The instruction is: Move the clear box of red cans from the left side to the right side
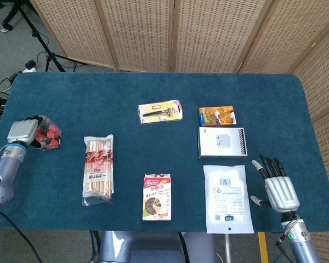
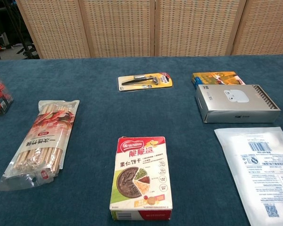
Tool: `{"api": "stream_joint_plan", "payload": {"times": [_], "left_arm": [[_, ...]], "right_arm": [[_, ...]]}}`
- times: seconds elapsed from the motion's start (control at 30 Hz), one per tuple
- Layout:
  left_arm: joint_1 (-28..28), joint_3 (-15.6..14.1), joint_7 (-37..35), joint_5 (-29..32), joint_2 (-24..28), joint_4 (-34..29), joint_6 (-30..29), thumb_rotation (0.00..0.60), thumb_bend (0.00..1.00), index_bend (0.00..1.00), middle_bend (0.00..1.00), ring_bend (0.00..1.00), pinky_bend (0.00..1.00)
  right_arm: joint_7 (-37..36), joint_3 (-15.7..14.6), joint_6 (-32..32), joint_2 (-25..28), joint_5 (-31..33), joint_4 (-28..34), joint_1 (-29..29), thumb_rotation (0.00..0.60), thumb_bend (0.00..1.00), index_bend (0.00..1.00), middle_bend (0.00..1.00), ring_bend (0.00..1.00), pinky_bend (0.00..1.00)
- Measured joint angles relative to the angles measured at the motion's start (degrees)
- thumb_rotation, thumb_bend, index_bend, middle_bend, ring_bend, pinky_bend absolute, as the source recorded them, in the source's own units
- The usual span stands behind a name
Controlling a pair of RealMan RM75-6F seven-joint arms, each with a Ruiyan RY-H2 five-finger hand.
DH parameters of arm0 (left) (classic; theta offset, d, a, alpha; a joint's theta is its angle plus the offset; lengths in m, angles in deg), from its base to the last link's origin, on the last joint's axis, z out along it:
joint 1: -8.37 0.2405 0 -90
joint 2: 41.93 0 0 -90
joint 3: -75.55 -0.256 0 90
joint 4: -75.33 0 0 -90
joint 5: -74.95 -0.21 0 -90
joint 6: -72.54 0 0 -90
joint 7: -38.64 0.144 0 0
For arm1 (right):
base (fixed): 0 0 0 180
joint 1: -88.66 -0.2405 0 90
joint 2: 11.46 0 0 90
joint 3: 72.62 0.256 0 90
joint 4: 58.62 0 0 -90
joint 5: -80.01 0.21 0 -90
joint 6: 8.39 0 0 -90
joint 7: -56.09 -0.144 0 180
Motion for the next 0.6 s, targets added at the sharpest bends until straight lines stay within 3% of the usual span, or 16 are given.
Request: {"api": "stream_joint_plan", "payload": {"times": [0.37,0.6], "left_arm": [[-2.18,3.27,0.63,0.61,4.63,-8.76,-2.01,0.6,0.42,0.56,0.22,0.21,0.24],[-6.97,4.97,6.67,5.69,6.48,-17.16,-5.75,0.6,0.42,0.55,0.22,0.21,0.24]], "right_arm": [[-0.93,0.07,-0.06,0.4,0.1,0.12,-0.03,0.6,0.1,0.09,0.0,0.0,0.0],[-1.78,0.08,-0.04,0.67,-0.06,0.22,-0.09,0.6,0.1,0.09,0.0,0.0,0.0]]}}
